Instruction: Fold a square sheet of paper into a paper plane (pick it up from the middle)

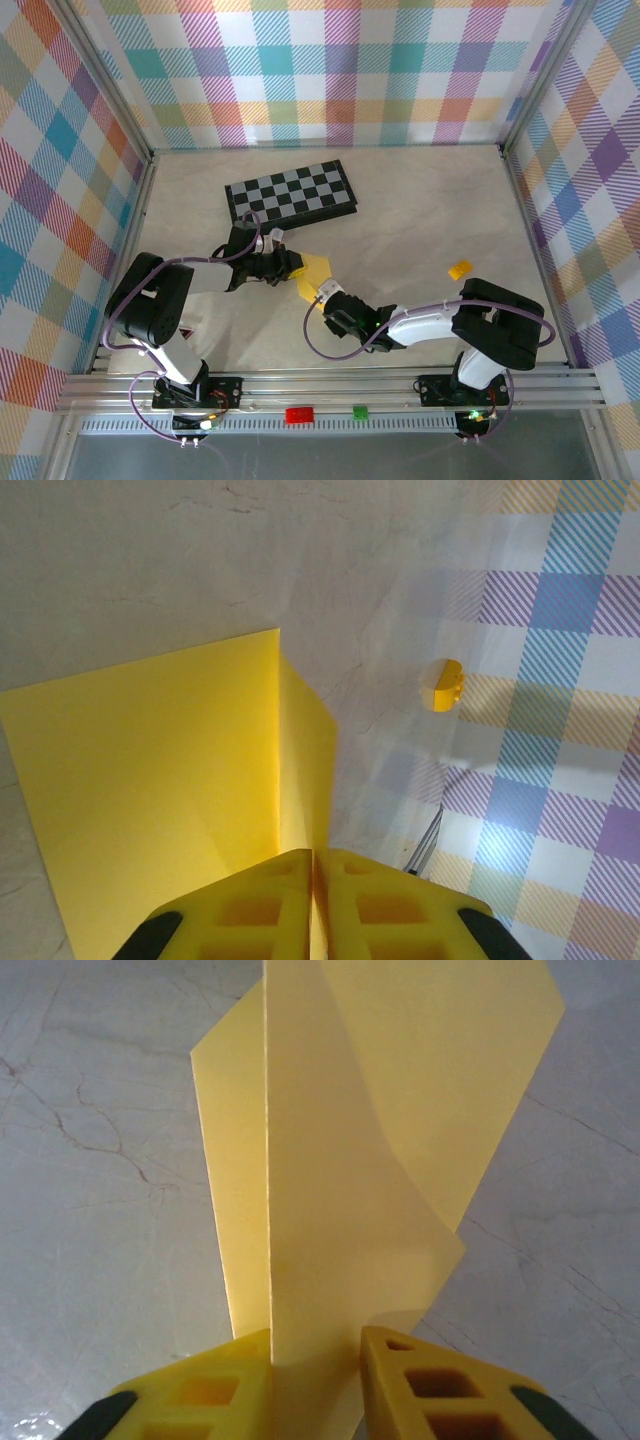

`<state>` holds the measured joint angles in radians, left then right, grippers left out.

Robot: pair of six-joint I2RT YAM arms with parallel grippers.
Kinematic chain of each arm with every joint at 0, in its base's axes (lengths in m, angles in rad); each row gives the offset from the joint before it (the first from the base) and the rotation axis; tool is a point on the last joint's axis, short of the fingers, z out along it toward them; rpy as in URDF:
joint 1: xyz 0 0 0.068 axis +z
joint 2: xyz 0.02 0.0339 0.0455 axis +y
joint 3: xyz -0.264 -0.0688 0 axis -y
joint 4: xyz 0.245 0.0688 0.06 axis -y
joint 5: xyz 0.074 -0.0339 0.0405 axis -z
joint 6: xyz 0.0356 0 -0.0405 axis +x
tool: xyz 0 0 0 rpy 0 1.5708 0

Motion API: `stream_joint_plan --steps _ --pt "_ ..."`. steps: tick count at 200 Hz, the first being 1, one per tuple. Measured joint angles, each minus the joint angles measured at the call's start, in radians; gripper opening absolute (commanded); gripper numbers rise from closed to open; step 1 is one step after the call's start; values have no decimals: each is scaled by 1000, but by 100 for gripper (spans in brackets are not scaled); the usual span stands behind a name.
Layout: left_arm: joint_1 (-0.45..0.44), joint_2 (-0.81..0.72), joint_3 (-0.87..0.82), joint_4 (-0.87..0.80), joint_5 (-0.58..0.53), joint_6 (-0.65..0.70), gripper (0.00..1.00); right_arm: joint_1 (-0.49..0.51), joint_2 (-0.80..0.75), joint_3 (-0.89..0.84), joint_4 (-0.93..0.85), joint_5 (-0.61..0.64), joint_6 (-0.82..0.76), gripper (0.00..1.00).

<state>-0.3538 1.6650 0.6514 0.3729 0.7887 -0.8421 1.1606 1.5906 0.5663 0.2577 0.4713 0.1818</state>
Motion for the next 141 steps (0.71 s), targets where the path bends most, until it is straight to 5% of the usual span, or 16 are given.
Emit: stream_joint_plan --steps 141 --pt "-6 0 0 0 -1 -3 10 0 -4 -6 42 0 23 25"
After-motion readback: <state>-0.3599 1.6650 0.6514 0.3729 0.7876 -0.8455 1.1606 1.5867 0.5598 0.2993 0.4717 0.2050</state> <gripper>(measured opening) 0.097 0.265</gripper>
